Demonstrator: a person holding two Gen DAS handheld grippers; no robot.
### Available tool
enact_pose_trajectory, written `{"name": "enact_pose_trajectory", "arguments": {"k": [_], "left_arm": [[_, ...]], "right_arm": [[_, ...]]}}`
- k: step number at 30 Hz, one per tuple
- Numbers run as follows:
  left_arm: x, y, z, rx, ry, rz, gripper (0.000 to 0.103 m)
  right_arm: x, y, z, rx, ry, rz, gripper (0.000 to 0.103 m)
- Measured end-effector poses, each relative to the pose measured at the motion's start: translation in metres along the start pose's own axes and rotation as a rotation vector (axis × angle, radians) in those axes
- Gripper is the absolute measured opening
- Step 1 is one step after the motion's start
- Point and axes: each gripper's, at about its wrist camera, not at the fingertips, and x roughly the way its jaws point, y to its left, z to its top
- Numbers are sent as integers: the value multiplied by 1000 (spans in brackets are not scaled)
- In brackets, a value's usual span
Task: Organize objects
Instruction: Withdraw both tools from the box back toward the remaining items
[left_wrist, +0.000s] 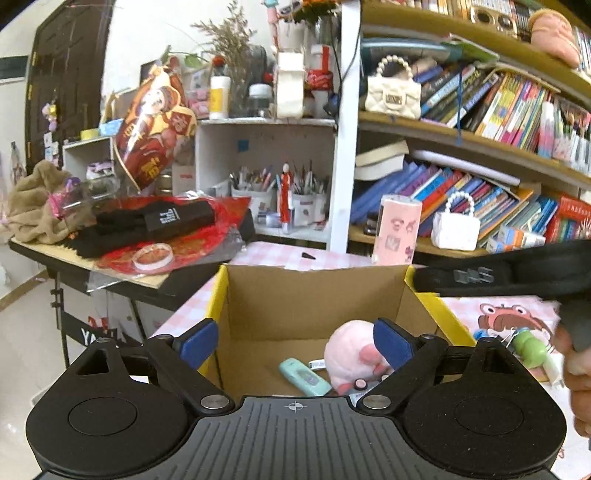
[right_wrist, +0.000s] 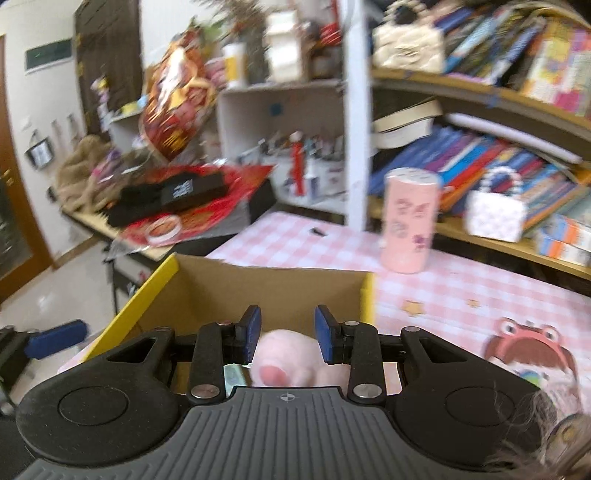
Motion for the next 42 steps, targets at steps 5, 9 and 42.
{"name": "enact_pose_trajectory", "arguments": {"k": [5,9,42], "left_arm": [[-26,8,-11,-19,-10,9,94],[-44,8,-26,-10,-4,15,94],[-130,-20,-114,61,144,-98,94]], "right_arm": [[-37,-5,-29,53,-37,-100,30],[-54,2,-57,72,-30,-154,30],[-165,45,-203,148,82,-331,46]]}}
